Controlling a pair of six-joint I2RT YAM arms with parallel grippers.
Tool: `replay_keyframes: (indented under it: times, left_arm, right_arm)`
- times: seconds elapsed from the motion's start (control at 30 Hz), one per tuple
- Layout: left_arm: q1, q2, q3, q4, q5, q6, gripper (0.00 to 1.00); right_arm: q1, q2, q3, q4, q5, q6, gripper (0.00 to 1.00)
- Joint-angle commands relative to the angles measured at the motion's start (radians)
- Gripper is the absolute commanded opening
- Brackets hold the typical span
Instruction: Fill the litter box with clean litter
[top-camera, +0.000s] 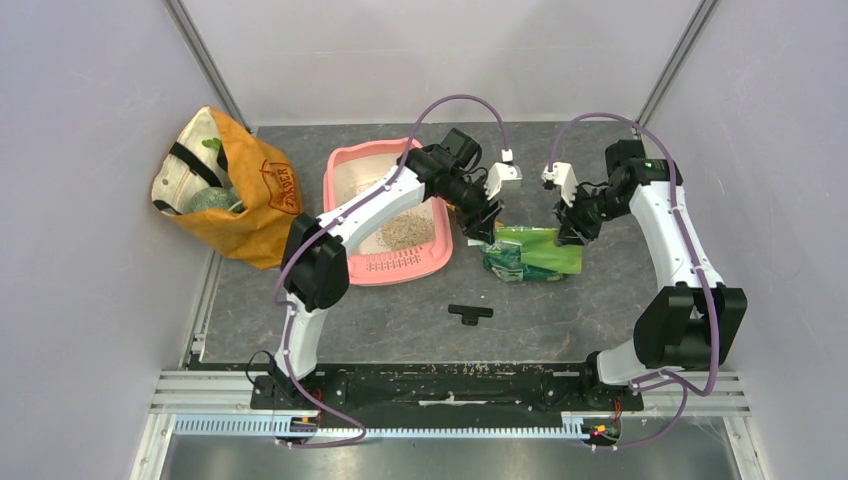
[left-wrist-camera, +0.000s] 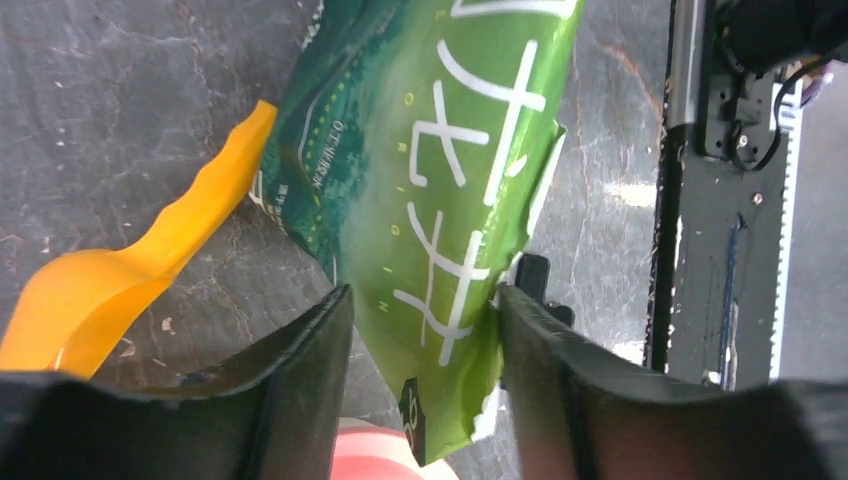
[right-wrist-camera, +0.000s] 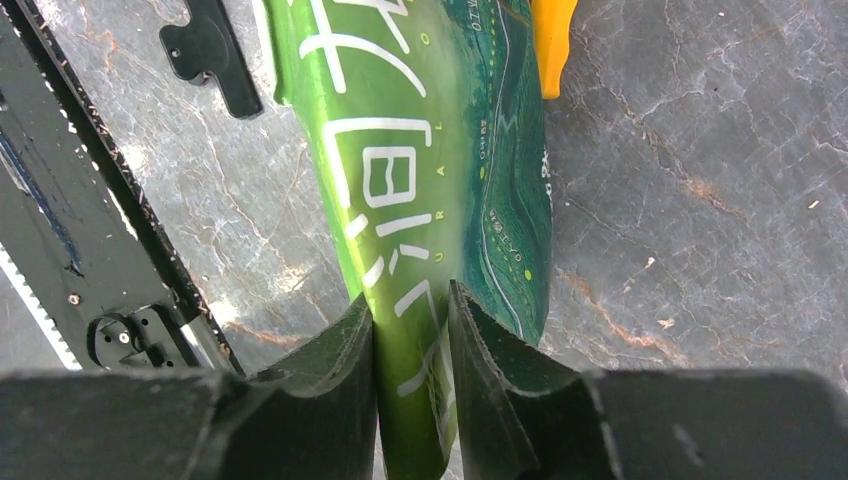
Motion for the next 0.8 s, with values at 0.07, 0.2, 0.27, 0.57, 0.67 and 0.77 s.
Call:
replay_keyframes:
  times: [0.07,0.2,0.27,0.57,0.67,0.77]
  left_arm:
    - [0.001,-0.014,-0.038,-0.014,0.016,0.021,0.35]
    - [0.001,-0.1,-0.11,0.022,0.037,0.052,0.22]
    - [-0.005,-0.14,-0.125,0.026,0.041,0.055,0.02]
    - [-0.024,-0.206,-0.235,0.02,-0.089,0.089,0.02]
    - [-0.025,-0.237,-0.328,0.13,-0.142,0.04,0.02]
    - [-0.027,-0.274,-0.385,0.193,-0.193,0.031,0.1]
  right_arm:
    - [-0.037,-0.025,0.001,-0.021,-0.005,-0.045,0.31]
    - [-0.068,0.005,0.03,-0.086,-0.04,-0.077,0.12]
    - [-0.085,0.022,0.075,-0.156,-0.084,-0.096,0.0]
    - [-0.076,0.031,0.039,-0.168,-0.154,-0.064,0.0]
    - [-0.071,0.012,-0.003,-0.097,-0.139,-0.026,0.0]
    - [-0.07,-0.016,-0.022,-0.074,-0.124,-0.03,0.07]
